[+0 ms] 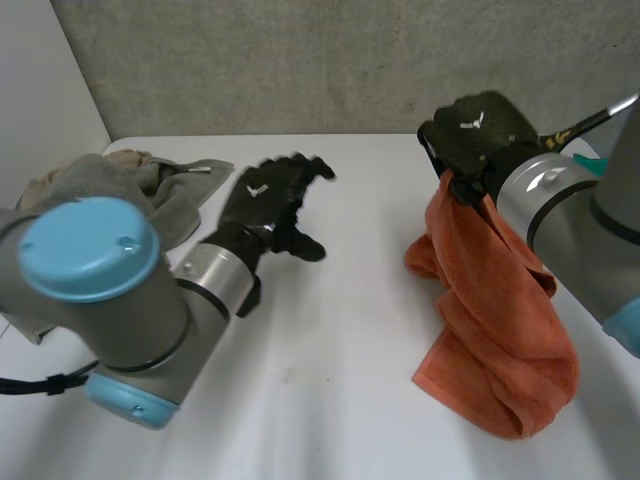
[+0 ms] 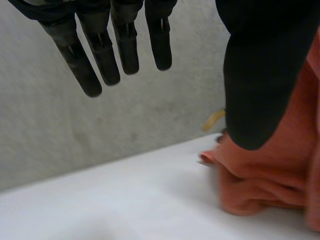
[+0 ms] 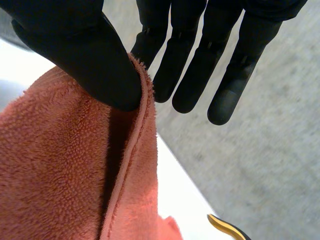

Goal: Fold the laundry.

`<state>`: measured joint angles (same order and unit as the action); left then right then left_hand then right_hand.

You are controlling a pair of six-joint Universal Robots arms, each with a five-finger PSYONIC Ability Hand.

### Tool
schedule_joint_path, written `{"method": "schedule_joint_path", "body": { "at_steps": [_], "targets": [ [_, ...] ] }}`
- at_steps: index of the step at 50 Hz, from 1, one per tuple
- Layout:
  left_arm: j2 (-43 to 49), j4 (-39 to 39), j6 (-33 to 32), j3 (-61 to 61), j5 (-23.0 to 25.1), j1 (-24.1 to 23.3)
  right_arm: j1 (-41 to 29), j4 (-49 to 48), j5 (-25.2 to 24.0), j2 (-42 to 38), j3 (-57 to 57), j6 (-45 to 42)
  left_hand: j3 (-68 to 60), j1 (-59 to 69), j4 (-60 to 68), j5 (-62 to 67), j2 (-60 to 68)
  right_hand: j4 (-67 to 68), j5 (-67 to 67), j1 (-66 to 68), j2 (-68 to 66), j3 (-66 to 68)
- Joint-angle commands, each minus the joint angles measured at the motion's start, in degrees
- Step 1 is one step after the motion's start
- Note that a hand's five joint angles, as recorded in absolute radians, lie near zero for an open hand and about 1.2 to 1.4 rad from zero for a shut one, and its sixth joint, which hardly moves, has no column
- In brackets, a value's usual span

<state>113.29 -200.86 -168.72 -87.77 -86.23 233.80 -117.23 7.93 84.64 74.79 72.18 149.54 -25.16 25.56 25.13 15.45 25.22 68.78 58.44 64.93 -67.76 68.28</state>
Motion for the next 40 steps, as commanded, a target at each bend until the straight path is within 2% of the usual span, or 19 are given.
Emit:
{"method": "schedule_joint_path", "body": {
  "at_steps": [1,8,12,15,19,20,21,23,26,31,34,40],
  "targets": [
    [8.5,7.5,7.3,7.4,4.4,-2.6,-2.8,0.2,0.1,5.5,0.1,2.3,-6.6,6.2,6.6,6.3,6.5,11.2,11.6,15.1,-12.2,11.7],
    [15.9,10.8,12.3,14.3,8.7,-4.4,-7.0,0.3,0.3,8.1,0.4,2.9,-5.6,5.2,5.6,5.3,5.5,11.2,11.6,15.1,-12.2,11.7],
    [18.2,11.2,13.8,16.8,9.5,-6.1,-7.8,0.3,0.9,8.7,0.8,3.0,-3.9,3.5,3.9,3.6,3.8,11.2,11.6,15.1,-12.2,11.7],
    [19.2,11.3,14.4,17.6,9.4,-6.8,-7.9,0.2,2.0,8.8,1.0,2.9,-7.2,6.8,7.3,7.0,7.2,11.2,11.6,15.1,-12.2,11.7],
    [19.7,12.0,15.4,17.3,9.5,-7.6,-7.4,0.1,3.4,8.3,1.2,2.9,-30.4,30.0,30.5,30.1,30.4,11.2,11.6,15.1,-12.2,11.7],
    [19.7,12.7,15.8,16.7,9.6,-7.7,-7.0,0.0,3.7,8.2,1.3,2.8,-45.5,45.1,45.5,45.2,45.4,11.2,11.6,15.1,-12.2,11.7],
    [19.4,13.1,15.9,16.2,9.6,-7.8,-7.0,0.0,3.8,8.2,1.4,2.6,-54.6,54.2,54.6,54.3,54.5,11.2,11.6,15.1,-12.2,11.7],
    [18.7,13.8,15.6,14.9,9.4,-7.7,-6.9,0.1,4.0,8.1,1.6,2.5,-54.8,54.4,54.9,54.6,54.8,11.2,11.6,15.1,-12.2,11.7],
    [14.0,15.1,15.4,12.5,8.7,-6.5,-6.5,-0.1,4.1,7.8,1.6,2.1,-54.8,54.4,54.9,54.6,54.8,11.2,11.6,15.1,-12.2,11.7],
    [2.8,15.5,14.6,7.3,5.4,1.0,-2.7,0.1,4.0,5.3,1.7,0.8,-54.8,54.4,54.9,54.6,54.8,11.2,11.6,15.1,-12.2,11.7],
    [-2.4,15.4,12.8,5.8,4.9,3.9,0.0,0.5,4.0,2.8,1.7,-1.4,-54.8,54.4,54.9,54.6,54.8,11.2,11.6,15.1,-12.2,11.7],
    [-10.8,16.6,0.4,3.5,5.0,7.7,1.2,0.6,4.3,1.6,2.9,-4.3,-54.8,54.4,54.9,54.6,54.8,11.2,11.6,15.1,-12.2,11.7]
  ]
}}
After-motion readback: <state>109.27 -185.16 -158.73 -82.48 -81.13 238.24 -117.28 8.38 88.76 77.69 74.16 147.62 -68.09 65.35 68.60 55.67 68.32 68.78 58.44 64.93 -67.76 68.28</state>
